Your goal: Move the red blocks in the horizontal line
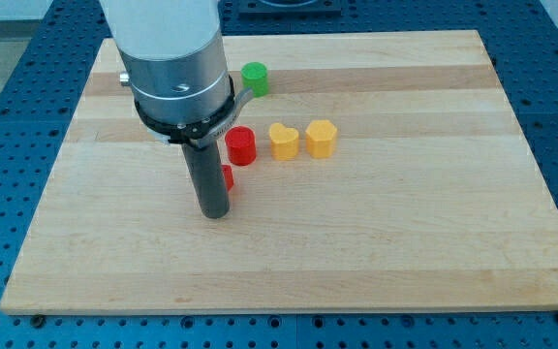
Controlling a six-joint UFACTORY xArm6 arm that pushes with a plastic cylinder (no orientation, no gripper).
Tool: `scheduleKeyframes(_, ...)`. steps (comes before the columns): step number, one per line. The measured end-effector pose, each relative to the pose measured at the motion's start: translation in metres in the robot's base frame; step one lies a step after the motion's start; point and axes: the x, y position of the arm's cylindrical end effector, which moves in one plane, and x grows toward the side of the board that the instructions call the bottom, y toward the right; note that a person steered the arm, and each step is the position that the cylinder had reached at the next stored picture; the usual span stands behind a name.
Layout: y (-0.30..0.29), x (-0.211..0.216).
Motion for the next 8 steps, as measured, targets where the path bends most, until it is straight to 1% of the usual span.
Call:
scheduleKeyframes(2,-0.034,-0.048)
scheduleKeyframes(3,-0.048,-0.058)
scheduleKeyframes(5,-0.054,-0.059)
scheduleKeyframes(6,-0.102,-0.087)
scheduleKeyframes(7,-0.123,-0.118)
scheduleKeyframes(8,-0.106,-0.119)
